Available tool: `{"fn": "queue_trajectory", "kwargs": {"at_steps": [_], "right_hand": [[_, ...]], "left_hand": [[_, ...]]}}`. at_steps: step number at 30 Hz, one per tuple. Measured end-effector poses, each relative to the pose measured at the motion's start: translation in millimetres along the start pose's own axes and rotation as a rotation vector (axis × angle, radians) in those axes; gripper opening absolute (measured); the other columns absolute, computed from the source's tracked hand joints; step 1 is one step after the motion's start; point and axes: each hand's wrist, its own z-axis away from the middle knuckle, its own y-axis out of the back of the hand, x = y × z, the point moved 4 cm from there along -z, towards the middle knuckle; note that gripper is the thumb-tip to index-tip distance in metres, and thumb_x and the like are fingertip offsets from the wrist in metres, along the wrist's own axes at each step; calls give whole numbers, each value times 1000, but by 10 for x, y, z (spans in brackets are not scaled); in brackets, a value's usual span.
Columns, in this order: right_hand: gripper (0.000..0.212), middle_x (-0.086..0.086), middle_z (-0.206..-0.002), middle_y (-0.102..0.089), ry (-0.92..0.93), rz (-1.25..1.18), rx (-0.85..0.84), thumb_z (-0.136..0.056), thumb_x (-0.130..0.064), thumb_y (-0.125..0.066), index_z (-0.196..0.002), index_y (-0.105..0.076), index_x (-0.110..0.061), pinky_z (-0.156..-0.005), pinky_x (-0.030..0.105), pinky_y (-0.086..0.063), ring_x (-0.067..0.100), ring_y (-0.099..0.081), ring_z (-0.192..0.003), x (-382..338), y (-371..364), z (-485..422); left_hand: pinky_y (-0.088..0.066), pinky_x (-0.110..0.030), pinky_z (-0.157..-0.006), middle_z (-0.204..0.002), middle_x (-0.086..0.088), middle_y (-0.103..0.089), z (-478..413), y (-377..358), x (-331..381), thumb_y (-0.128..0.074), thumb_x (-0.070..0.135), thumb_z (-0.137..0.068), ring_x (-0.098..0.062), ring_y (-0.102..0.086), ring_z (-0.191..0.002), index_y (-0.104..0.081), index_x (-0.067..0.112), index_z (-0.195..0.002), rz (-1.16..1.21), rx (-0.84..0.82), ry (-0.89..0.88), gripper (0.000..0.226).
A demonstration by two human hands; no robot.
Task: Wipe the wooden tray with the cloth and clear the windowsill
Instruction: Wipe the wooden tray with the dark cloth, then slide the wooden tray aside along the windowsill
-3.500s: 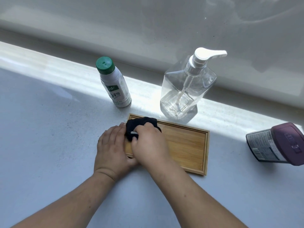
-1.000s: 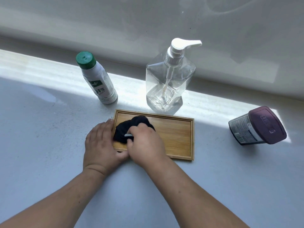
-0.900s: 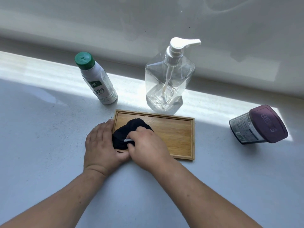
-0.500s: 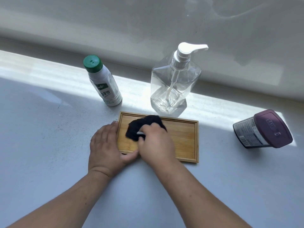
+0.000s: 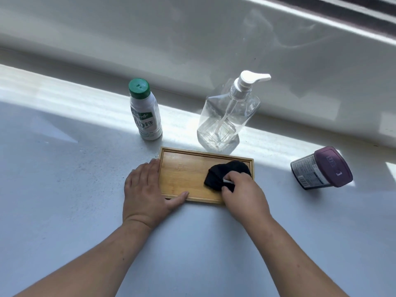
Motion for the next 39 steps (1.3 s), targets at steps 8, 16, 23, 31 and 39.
{"fn": "queue_trajectory", "kwargs": {"at_steps": [8,16,23,31,39], "right_hand": [[38,-12,-119,-54,301,168,-578,-84,-54,-60,-118,-58,-39,-90,37,-52,14,-52,-114,-244,-468,1204],[55,0,-146,-51,-395,-588,61,-98,-58,-55,-147,-45,-35,-101,39,-43,21,-51,-128,359,396,386],[65,-9,-121,-63,-435,-831,24,-76,-85,-40,-118,-57,-38,-85,36,-39,14,-56,-110,414,401,428],[68,-6,-116,-69,-489,-920,153,-72,-90,-39,-110,-63,-39,-106,46,-48,14,-63,-110,1437,794,1139],[73,-5,-114,-71,-564,-966,268,-73,-94,-40,-110,-66,-37,-107,54,-48,18,-66,-110,2879,1348,1697]], "left_hand": [[-29,-52,-121,-149,-13,-57,-21,181,28,-45,73,-85,-33,-47,-137,-49,11,-151,170,-64,13,90],[-51,-40,-82,-132,1,-65,-249,449,128,-56,65,-77,-24,-62,-112,-53,32,-141,475,-352,349,72],[-45,-35,-71,-114,7,-63,-167,633,382,-61,57,-64,-10,-58,-95,-61,39,-107,748,-474,491,47],[-53,-42,-81,-119,10,-66,357,600,1225,-64,54,-60,-16,-63,-103,-65,40,-104,815,-627,346,46],[-54,-54,-96,-106,0,-71,858,202,2642,-68,52,-54,-24,-66,-101,-71,43,-83,786,-801,285,30]]}}
